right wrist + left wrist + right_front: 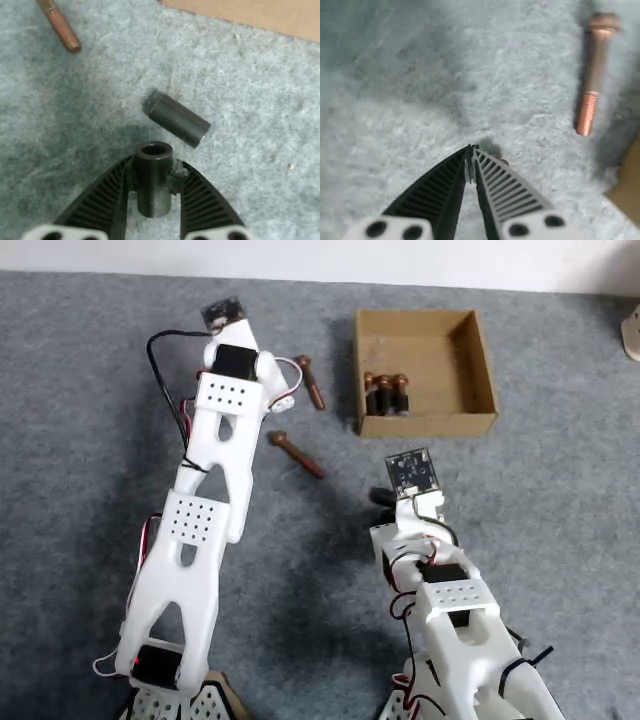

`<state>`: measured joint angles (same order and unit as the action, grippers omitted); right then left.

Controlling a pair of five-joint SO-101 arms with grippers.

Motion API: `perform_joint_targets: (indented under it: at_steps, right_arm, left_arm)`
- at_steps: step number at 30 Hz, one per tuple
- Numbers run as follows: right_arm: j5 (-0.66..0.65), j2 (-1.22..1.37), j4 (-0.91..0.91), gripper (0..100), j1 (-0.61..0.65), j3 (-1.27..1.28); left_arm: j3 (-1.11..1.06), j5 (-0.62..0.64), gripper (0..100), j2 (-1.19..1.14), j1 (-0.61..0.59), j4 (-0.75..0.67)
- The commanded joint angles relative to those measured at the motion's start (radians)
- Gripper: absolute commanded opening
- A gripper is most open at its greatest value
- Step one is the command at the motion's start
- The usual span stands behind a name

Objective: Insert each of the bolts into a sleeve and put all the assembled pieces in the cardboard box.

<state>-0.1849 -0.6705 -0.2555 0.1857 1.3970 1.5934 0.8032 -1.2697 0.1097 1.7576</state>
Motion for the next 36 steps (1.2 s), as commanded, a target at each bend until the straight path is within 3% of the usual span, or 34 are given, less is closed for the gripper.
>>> perform_joint_targets:
  at_steps: [1, 7, 12, 23, 26, 31, 36]
  right_arm:
    - [-0.014, -0.002, 0.024, 0.6, 0.005, -0.016]
    - [-0.014, -0.002, 0.024, 0.6, 0.005, -0.018]
    - [-0.014, -0.002, 0.024, 0.6, 0.005, -0.019]
    - [-0.014, -0.001, 0.024, 0.6, 0.005, -0.019]
    - [-0.014, -0.001, 0.024, 0.6, 0.005, -0.019]
    - [-0.014, -0.001, 0.024, 0.6, 0.005, -0.021]
    - [-0.014, -0.001, 0.024, 0.6, 0.007, -0.021]
  left_arm:
    - [-0.015, 0.08, 1, 0.088, 0.025, 0.009]
    - [-0.027, 0.187, 2, 0.087, 0.031, 0.011]
    - [-0.027, 0.281, 13, 0.088, 0.035, 0.011]
    - [-0.035, 0.307, 13, 0.11, 0.035, 0.02]
    - [-0.182, 0.305, 13, 0.209, 0.027, 0.021]
    - [-0.627, 0.235, 13, 0.486, 0.048, 0.015]
    - [-0.814, 0.236, 13, 0.553, 0.058, -0.114]
